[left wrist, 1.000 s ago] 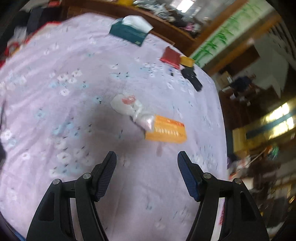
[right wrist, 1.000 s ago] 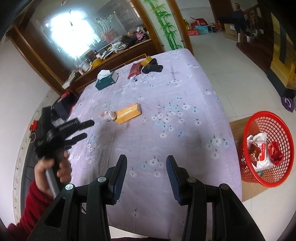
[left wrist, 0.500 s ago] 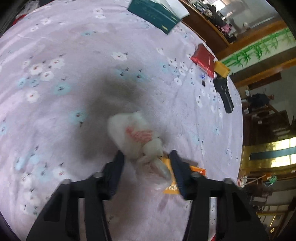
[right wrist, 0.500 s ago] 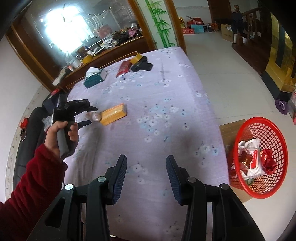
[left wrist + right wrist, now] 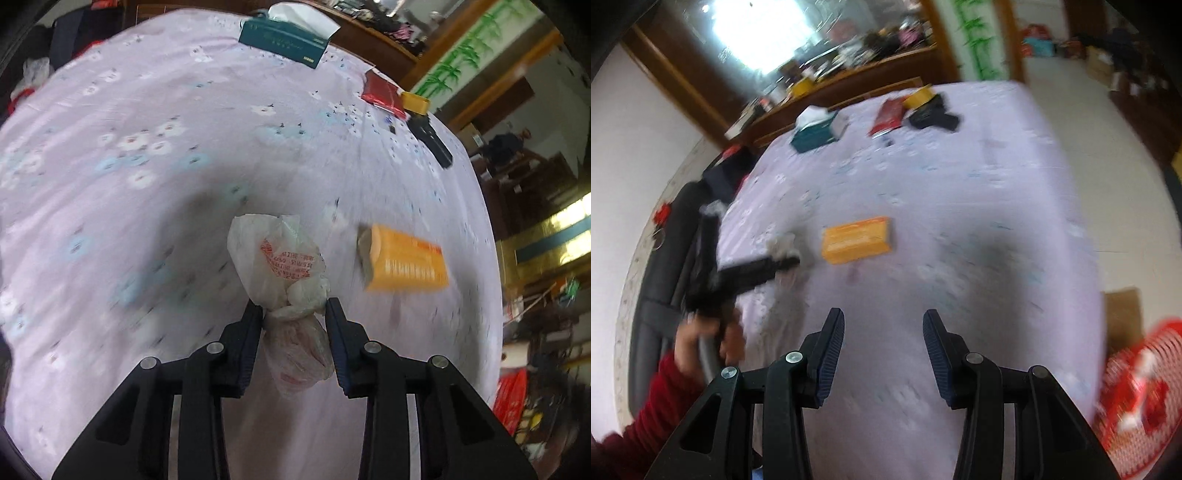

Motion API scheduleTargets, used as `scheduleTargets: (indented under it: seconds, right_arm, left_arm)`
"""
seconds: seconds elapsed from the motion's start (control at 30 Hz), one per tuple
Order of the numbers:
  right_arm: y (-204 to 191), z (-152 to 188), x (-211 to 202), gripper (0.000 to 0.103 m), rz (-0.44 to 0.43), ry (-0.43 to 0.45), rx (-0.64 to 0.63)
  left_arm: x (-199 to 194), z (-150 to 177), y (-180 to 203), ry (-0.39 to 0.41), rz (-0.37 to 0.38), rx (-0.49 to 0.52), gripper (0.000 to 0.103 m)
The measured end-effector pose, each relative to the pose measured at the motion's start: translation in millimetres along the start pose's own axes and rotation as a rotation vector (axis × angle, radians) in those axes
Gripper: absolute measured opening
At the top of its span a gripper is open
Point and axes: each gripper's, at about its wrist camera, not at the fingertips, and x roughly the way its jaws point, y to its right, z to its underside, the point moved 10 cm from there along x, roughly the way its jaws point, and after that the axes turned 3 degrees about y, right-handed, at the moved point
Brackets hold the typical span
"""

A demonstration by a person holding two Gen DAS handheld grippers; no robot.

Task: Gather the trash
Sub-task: 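Grasp the white plastic bag with the left tool, then grasp the orange medicine box with the right tool while the left tool holds the bag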

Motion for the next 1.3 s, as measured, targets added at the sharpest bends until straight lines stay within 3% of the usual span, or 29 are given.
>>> scheduleTargets:
  seconds: [0.3, 0.5, 0.7, 0.83, 1.0, 1.1, 1.2, 1.3]
  right_arm:
    - [-34.7, -69.6, 116.4, 0.048, -0.076, -0.038, -0.065]
    - [-27.7, -85.6, 170.3, 0.048, -0.01, -0.096, -0.076]
    - [-24.7, -49.2, 167.0, 0.048, -0.064, -0.202, -0.047]
    - [-47.5, -8.7, 153.1, 0.06, -0.153, -0.26, -0.077]
    - [-63.3, 10.0, 155.0, 0.065, -0.057, -0.228, -0.212]
    - [-63.8, 14.2, 158.2, 0.065, 0.048, -0.211, -0.277]
    - [-60.9, 21.5, 158.9, 0.05, 0.101, -0.22, -0.294]
    - [-58.0, 28.1, 152.9, 0.049, 0.109, -0.208, -0.27]
  left_arm:
    - [-50.4, 36.0, -9.5, 0.06, 0.004, 0.107, 0.033]
    - [-60.9, 42.5, -14.1, 0.075, 0.009, 0.123, 0.034]
    - [-61.3, 40.8, -23.3, 0.073, 0.018, 0.11, 0.033]
    - [-59.4, 41.1, -26.3, 0.07, 0.019, 0.111, 0.033]
    - [-53.7, 41.5, -27.2, 0.062, 0.01, 0.119, 0.033]
    - [-53.0, 42.7, -25.5, 0.065, 0.0, 0.13, 0.033]
    - [-54.1, 44.6, -22.0, 0.078, -0.016, 0.15, 0.033]
    - [-55.3, 46.6, -16.3, 0.094, -0.031, 0.173, 0.033]
